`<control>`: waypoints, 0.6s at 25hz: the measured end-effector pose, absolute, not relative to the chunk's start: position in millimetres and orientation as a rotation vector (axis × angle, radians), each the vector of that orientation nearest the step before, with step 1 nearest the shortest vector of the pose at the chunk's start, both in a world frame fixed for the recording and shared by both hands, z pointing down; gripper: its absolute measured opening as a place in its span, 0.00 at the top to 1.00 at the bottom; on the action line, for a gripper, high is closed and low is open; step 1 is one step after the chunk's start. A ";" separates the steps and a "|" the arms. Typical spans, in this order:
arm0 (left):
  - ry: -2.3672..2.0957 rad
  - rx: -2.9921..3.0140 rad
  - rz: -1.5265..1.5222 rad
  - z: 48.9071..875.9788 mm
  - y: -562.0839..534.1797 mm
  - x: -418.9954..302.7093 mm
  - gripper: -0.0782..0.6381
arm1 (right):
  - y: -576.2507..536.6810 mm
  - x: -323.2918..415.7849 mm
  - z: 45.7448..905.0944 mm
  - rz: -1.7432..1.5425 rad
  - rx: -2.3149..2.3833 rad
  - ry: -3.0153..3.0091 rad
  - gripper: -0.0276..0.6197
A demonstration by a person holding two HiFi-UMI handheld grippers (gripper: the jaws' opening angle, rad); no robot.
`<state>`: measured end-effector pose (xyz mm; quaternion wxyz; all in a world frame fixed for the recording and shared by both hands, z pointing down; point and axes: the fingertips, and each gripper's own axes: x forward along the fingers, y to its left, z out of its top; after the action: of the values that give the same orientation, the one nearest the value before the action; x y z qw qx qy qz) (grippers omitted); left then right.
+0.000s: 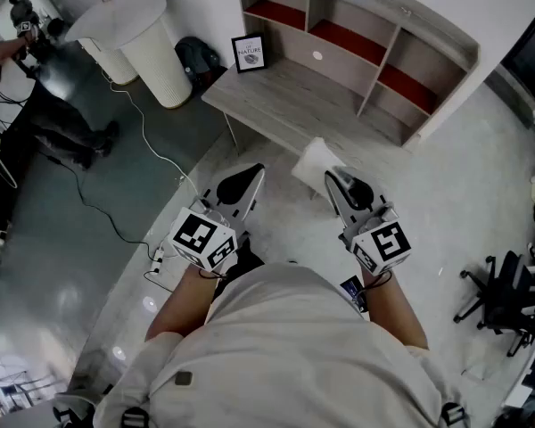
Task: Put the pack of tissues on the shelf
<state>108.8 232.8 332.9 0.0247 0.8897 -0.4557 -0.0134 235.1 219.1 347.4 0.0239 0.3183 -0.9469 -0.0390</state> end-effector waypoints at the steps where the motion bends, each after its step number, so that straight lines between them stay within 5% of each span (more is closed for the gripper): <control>1: -1.409 2.751 -0.041 333.5 231.2 108.1 0.87 | 217.6 234.5 347.8 -0.119 0.986 -2.930 0.87; 15: -1.410 2.725 -0.055 341.1 210.4 78.5 0.87 | 199.3 208.2 350.3 -0.112 0.975 -2.931 0.87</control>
<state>78.5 210.4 341.1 0.0366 0.8874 -0.4592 -0.0180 208.2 199.3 350.3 0.0254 0.3155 -0.9479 -0.0363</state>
